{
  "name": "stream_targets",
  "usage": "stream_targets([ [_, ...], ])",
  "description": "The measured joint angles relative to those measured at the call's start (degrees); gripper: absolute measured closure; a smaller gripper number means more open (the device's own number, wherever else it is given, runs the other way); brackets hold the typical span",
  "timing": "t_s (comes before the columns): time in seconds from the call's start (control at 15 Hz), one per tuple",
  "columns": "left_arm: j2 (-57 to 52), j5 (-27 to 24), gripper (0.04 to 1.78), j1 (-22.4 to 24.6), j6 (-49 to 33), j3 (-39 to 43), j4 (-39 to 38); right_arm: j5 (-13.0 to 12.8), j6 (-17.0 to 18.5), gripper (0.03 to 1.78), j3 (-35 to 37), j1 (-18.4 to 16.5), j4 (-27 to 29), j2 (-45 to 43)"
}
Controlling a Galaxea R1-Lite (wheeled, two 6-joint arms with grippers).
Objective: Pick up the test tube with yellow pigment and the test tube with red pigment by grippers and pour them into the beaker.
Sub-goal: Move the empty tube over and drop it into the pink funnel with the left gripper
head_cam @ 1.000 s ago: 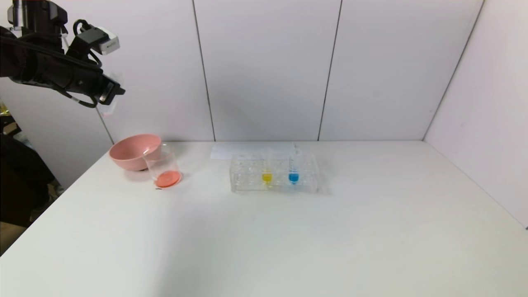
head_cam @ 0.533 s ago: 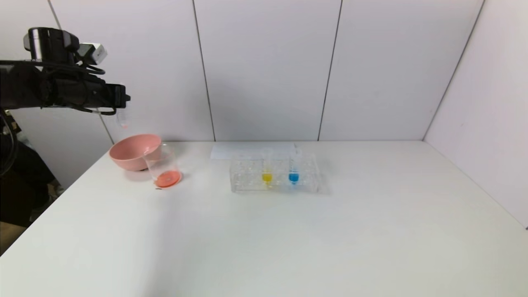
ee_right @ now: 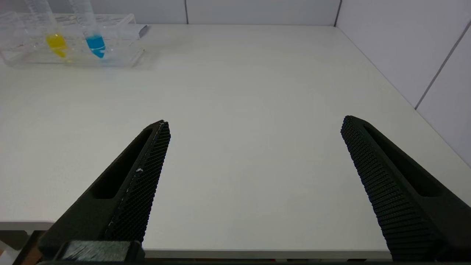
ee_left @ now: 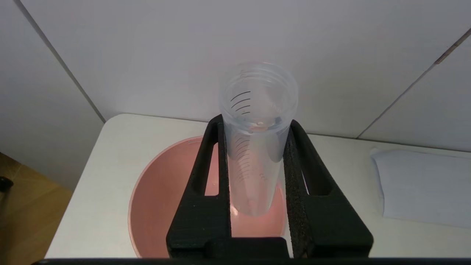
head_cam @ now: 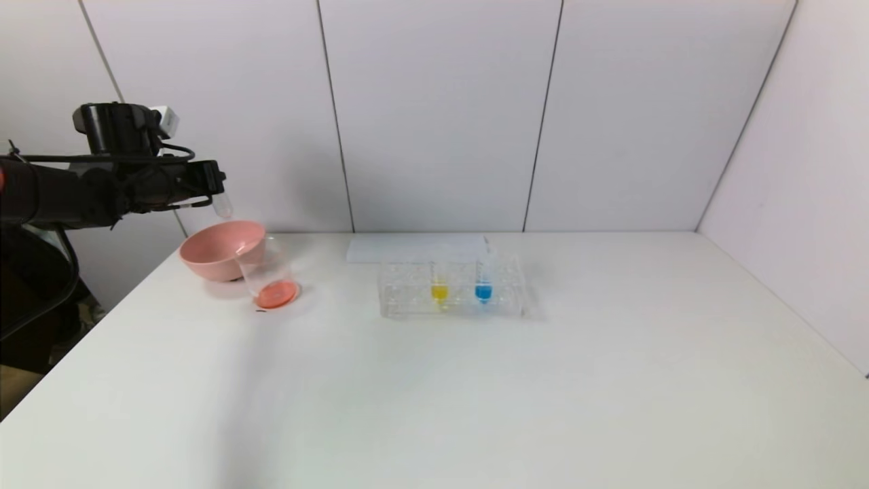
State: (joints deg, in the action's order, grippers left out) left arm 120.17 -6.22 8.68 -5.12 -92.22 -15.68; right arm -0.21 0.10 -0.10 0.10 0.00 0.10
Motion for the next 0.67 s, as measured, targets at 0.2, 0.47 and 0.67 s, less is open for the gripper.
stream_targets([
  [0.2, 2.97, -0.3, 1.38, 2.15, -0.13, -2.13, -0.02, 0.0, 0.0, 0.11, 0.0, -0.05, 0.0, 0.0],
  [0.47, 6.53, -1.28, 1.38, 4.79, -0.24, -4.06, -0.13, 0.0, 0.0, 0.11, 0.0, -0.02, 0.0, 0.0],
  [0.67, 9.2, -1.38, 1.38, 5.88, -0.22, -5.02, -0.02, -0.01, 0.0, 0.11, 0.0, -0.02, 0.0, 0.0],
])
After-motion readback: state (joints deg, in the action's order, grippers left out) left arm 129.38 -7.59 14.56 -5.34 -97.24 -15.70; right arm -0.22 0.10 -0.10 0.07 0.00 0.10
